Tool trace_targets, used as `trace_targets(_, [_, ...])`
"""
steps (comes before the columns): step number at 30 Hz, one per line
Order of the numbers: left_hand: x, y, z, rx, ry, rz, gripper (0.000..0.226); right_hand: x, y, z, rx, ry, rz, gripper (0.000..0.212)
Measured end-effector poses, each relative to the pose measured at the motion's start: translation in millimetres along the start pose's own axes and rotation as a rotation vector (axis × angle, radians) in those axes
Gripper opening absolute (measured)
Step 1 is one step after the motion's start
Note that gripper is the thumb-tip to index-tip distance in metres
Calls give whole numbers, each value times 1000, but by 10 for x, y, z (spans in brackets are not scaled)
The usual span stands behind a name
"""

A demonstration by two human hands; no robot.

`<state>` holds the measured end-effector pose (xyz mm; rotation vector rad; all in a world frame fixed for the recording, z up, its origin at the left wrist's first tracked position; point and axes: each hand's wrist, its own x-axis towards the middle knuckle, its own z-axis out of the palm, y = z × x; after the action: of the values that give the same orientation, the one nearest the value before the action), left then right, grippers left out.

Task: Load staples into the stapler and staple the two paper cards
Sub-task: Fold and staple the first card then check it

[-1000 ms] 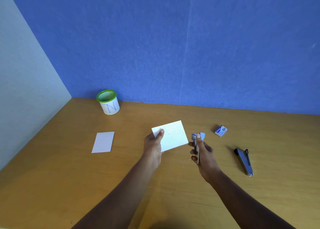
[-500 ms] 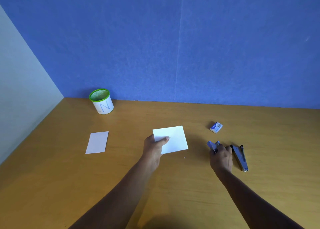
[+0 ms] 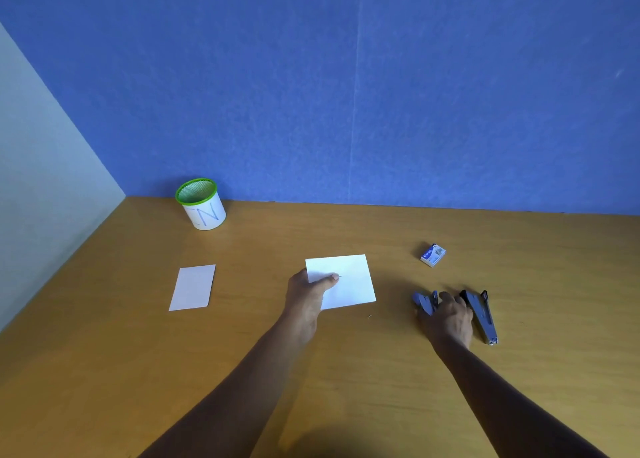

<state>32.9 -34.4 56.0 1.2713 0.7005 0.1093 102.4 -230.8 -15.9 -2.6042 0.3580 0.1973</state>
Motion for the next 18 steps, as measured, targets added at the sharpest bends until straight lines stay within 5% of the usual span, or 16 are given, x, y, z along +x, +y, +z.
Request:
trace_targets(5, [-7, 111, 18, -26, 0, 24, 13, -86, -297, -67, 198, 77, -159, 42])
trace_targets(11, [-53, 378, 38, 35, -33, 173, 9, -462, -1044, -386, 975, -365, -241, 53])
trace_targets(18, [-266, 808, 21, 60, -85, 441, 29, -767, -1383, -803, 1164, -463, -449, 24])
